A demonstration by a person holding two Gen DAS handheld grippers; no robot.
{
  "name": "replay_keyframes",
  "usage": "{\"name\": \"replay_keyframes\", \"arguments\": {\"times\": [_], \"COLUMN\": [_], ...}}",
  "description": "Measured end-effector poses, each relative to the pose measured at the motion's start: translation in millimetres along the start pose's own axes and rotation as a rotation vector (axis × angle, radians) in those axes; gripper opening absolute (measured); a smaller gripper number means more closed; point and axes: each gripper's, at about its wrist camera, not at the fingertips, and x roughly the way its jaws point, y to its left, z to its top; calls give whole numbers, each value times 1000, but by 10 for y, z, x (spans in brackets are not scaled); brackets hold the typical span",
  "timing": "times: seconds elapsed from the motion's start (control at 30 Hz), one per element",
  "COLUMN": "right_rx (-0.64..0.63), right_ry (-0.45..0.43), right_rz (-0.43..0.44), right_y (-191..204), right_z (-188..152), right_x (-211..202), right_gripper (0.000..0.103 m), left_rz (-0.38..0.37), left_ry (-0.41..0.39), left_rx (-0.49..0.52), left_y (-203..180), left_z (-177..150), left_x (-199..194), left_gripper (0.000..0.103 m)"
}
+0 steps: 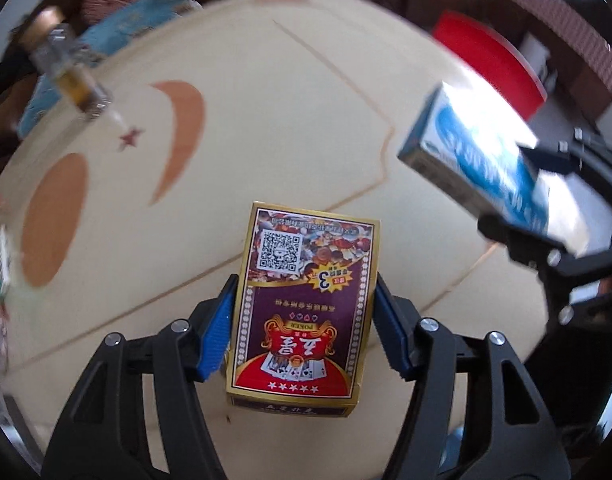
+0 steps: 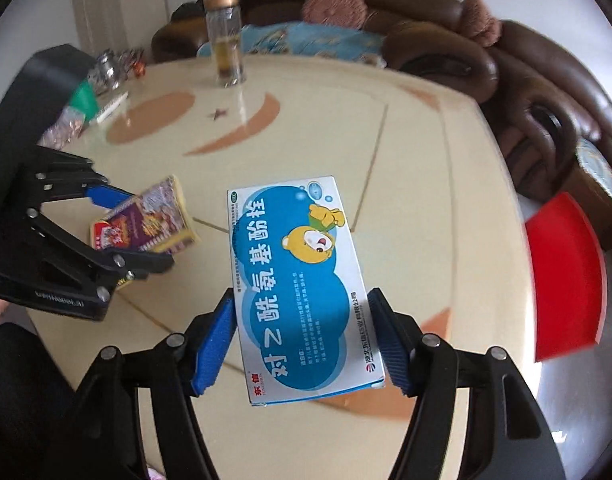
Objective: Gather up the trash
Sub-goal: 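Grasp the playing-card box with the left tool while the right tool grasps the blue-white medicine box, then lift both boxes off the table and carry them down over the pink bin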
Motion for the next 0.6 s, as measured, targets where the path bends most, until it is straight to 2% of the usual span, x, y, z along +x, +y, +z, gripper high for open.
{"name": "replay_keyframes", "arguments": {"times": [0.2,0.3,0.4,0.6], "right_rx": [31,36,45,51], "right_ry": [-76,-117,-147,-184], "right_rz": [-12,-14,-7,-2], "right_y": [167,285,393,608], "right_z": [-145,-230,-334,-540], "right_x": [-584,-905,-1193,-1637], "right_gripper": [64,64,64,64], "left_rz": [65,53,91,119], "left_ry": [-137,-168,-203,-258], "left_rx": [-59,-101,-110,-142], "left_y": [-150,-162,-273,-373], "left_z": [-322,-475,-718,-1107], "left_x": [-650,-845,-1095,-1485], "left_gripper": [63,62,63,63]}}
